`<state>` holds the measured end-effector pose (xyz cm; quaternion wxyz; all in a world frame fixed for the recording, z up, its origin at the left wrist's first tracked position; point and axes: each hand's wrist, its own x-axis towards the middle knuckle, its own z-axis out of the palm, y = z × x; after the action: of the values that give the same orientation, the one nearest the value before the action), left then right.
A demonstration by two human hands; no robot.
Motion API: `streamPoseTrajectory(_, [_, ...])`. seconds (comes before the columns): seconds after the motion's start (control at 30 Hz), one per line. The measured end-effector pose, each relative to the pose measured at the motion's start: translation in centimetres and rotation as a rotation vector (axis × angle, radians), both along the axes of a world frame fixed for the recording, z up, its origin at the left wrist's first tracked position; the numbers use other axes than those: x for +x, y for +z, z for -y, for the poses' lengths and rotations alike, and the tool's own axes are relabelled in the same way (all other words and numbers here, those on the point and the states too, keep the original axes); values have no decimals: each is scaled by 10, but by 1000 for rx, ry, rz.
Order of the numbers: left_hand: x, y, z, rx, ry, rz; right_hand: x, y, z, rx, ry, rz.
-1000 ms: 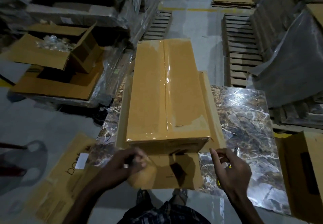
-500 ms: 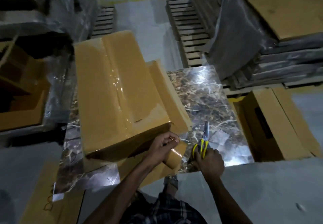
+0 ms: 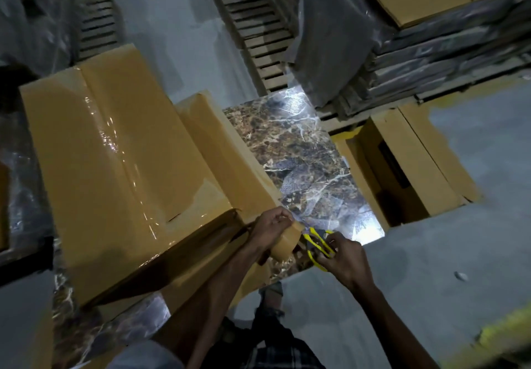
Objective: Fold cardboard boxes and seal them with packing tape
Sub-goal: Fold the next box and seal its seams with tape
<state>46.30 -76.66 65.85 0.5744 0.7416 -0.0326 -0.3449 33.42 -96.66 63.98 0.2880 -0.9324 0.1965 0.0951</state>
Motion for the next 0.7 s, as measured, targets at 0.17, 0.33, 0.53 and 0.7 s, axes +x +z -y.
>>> streamPoseTrajectory(0.17, [10,-8,1,80,-40,14,-7,16,7,-38,41,82])
streamPoseTrajectory(0.33, [8,2,1,291,-115,201,-6,19,6,-56,34,165])
streamPoseTrajectory(0.53, [8,7,10,558,-153,382,2,18,4,-59,16,201])
streamPoseTrajectory(0.7, [8,2,15,599,-46,343,12,12,9,-77,54,205])
